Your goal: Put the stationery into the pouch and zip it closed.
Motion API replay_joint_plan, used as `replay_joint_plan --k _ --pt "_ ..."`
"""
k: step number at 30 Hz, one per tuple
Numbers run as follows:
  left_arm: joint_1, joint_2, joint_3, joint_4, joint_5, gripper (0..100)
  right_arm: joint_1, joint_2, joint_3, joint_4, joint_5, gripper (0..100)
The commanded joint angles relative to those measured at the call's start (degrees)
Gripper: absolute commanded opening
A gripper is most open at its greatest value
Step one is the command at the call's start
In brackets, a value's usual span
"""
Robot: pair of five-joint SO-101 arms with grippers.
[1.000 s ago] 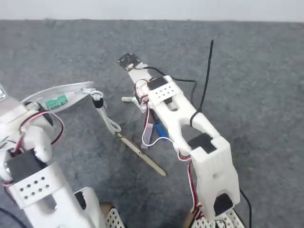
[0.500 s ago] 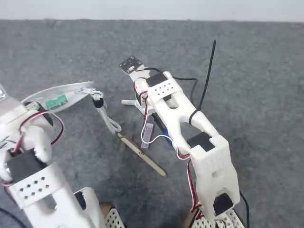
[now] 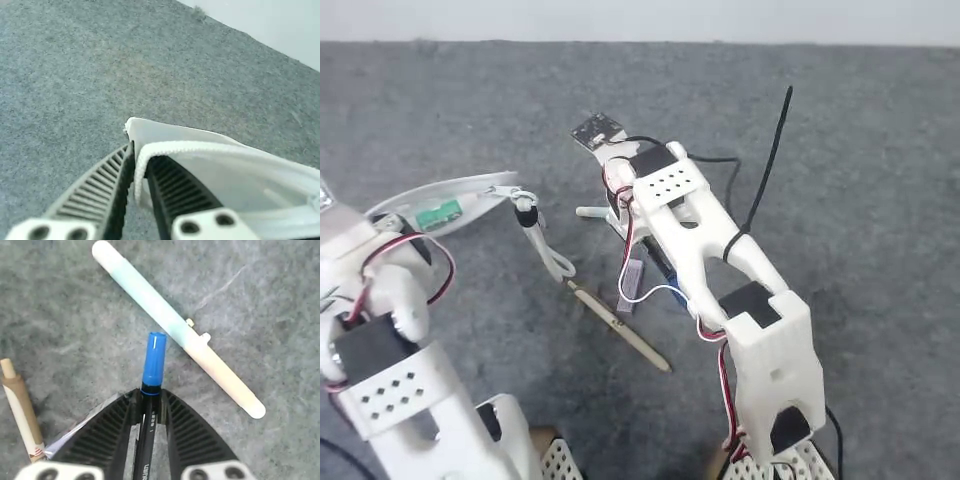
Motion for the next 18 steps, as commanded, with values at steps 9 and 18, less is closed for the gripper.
replay_joint_plan --k 9,18 --pt "-0.18 0.18 -2.24 -2.20 0.79 1 0.31 -17.10 -3.43 9.10 -0.26 0.6" --pt "0.97 0.18 -2.15 -2.02 0.79 1 -1.80 -22.37 -3.34 16.84 -0.26 0.6"
